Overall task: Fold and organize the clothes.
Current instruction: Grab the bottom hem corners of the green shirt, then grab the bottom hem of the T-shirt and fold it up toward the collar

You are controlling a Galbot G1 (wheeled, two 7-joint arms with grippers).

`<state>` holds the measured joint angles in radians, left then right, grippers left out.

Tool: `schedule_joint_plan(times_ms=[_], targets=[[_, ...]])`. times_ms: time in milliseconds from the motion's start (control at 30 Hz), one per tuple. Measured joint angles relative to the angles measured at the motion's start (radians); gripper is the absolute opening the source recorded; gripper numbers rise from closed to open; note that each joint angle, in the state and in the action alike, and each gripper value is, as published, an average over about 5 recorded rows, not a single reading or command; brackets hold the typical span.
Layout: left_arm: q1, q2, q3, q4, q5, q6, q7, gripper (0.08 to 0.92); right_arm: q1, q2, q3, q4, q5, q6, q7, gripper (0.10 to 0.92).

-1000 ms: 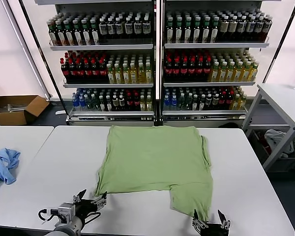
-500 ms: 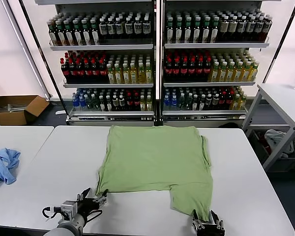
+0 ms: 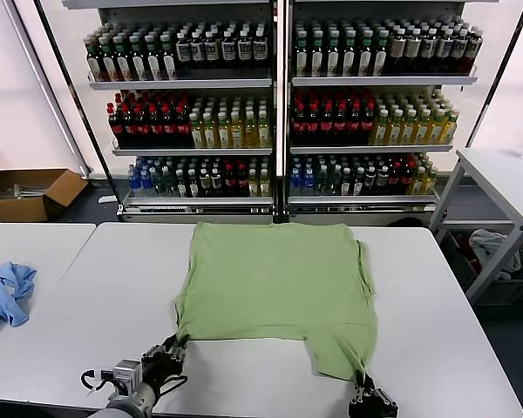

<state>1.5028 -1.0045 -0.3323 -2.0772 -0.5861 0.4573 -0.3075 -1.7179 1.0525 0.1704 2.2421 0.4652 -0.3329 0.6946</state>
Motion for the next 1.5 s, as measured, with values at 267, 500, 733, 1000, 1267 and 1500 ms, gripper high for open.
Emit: schedule_joint_plan(times_ms=[267,500,733,1000,1267,1500], targets=[[0.024,0.015,-0.014,-0.041,0.005,-0.028,-0.025,0.081,-0.036,-0.022,0.026,0.041,-0.023,0.016,-0.002,0.106],[0.073,0.04,-0.05,-0.1,0.008,-0.047,-0.055,0.081,-0.107,-0.061,0.069,0.115,-0.037,0.023,-0.001,0.106],[0.167,0.062,-0.083,-0.174,0.017,-0.059,-0.094,0.081,-0.196,-0.107,0.128,0.183,-0.052,0.036,0.002,0.106],[0.243,0.057,-0.077,-0.239,0.068,-0.072,-0.139,0.081,-0.195,-0.12,0.157,0.204,-0.059,0.015,-0.017,0.106],[0.141,0.029,-0.026,-0.233,0.093,-0.052,-0.17,0.081,-0.065,-0.133,0.168,0.191,-0.011,-0.081,-0.05,0.106],[-0.007,0.009,0.051,-0.187,0.105,-0.018,-0.19,0.081,0.092,-0.159,0.154,0.14,0.037,-0.157,-0.087,0.106]])
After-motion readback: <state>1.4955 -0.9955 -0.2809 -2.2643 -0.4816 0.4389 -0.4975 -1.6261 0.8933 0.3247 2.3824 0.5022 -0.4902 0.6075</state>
